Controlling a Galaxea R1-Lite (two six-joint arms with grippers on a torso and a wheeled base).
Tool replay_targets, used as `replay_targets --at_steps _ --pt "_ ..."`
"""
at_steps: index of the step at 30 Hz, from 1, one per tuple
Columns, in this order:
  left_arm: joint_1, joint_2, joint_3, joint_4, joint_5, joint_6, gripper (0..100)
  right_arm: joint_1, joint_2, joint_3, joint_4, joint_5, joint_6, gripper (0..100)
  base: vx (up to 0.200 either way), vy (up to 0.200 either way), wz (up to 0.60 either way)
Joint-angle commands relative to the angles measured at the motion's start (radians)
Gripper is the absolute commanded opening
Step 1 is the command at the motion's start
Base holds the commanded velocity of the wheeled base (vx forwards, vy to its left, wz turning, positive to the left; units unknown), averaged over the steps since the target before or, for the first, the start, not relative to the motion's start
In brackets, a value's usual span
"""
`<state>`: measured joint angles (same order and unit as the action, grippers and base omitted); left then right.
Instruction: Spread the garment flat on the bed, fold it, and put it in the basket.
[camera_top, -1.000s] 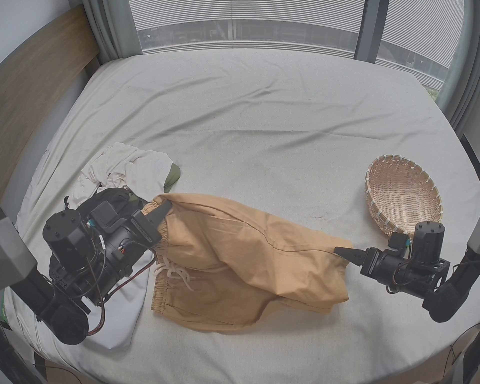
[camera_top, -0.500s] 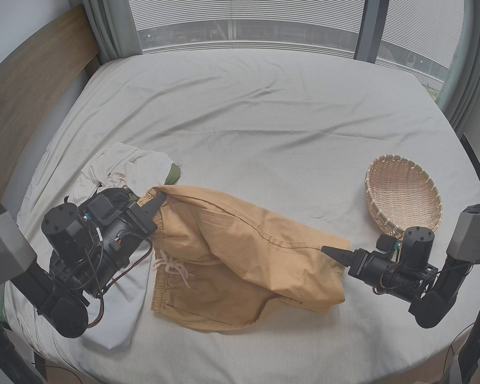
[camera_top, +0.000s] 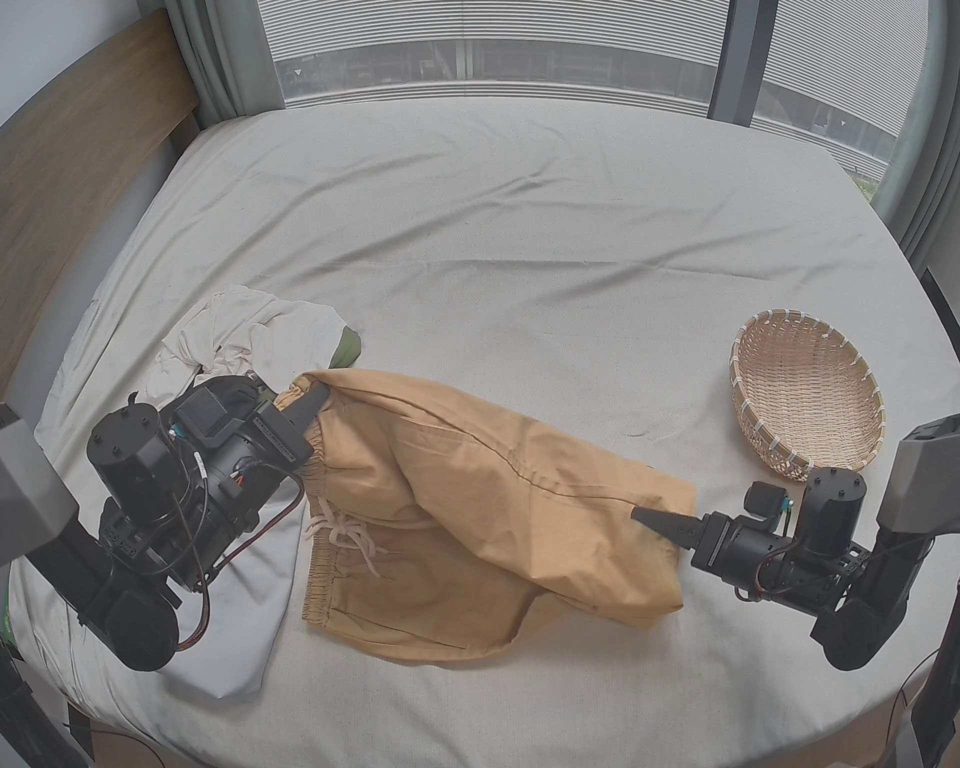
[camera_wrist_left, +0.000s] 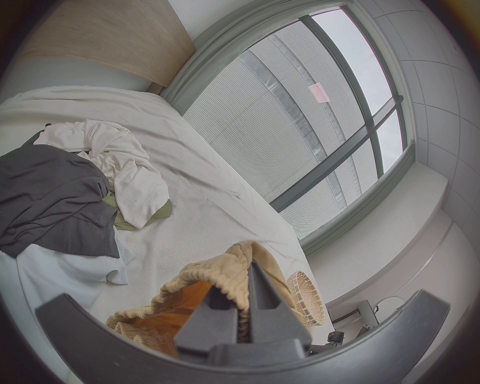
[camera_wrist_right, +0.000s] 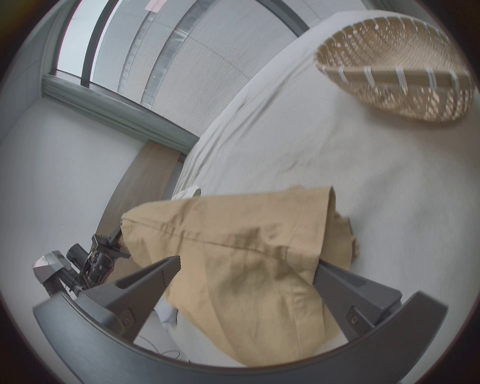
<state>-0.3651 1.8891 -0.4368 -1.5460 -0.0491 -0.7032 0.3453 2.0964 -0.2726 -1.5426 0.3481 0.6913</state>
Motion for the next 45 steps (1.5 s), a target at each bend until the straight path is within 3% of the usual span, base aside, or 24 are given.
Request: replay_targets --at_steps 1,9,45 --pt "0.003 0.004 0.004 0.000 0.000 0.001 0 0.009 -0.018 0.039 -0.002 0.020 0.002 100 0.000 0.000 0.00" --pt "0.005 0.016 0.001 0.000 0.000 0.001 0 0.003 -0.168 0.088 -0.001 0.114 0.027 100 0.000 0.000 0.00" --pt "-0.017 0.011 -0.002 0.000 0.003 0.002 0 -0.009 0.008 -0.086 -0.002 0.111 0.033 100 0.000 0.000 0.00"
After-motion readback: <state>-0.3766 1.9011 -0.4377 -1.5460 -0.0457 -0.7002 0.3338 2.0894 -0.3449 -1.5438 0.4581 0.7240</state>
